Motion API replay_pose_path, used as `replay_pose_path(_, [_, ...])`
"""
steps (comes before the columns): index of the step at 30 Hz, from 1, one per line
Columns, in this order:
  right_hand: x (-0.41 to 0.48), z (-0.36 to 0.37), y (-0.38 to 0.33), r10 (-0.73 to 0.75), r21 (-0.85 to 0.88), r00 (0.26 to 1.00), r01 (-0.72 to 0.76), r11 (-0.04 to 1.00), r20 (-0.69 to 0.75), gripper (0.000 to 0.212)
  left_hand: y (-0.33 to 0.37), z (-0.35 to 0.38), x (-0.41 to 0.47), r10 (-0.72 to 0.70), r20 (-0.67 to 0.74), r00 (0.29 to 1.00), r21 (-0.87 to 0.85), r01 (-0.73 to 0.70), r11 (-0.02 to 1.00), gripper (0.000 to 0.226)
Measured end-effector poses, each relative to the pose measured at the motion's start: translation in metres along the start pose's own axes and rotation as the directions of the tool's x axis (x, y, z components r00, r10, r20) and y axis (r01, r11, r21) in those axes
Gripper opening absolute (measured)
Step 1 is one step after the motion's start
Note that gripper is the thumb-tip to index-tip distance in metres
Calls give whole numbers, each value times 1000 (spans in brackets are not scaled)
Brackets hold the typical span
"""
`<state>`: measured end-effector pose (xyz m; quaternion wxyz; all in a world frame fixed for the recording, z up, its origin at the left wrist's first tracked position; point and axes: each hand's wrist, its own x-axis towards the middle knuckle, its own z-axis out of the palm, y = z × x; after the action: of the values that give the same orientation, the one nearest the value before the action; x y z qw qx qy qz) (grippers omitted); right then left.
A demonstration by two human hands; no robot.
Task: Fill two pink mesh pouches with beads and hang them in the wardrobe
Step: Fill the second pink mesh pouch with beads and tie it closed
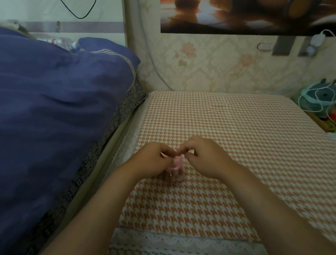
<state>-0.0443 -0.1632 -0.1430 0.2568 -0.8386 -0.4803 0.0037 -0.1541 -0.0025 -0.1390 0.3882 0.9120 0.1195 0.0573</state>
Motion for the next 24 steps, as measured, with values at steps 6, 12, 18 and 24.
replay_pose_path(6, [-15,-2,4,12,-132,995,1,991,101,12,17,2,0,-1,64,998,-49,4,999,15])
replay_pose_path(12, [-33,-26,19,112,-117,992,-106,988,51,10,36,19,8,78,124,989,-44,-73,996,46])
replay_pose_path(18, [-54,-41,40,183,-55,982,-181,982,44,8,42,56,22,34,258,966,15,-39,999,83])
replay_pose_path(24, [-70,-54,55,202,6,978,-202,979,54,6,47,72,31,108,94,990,93,-117,989,23])
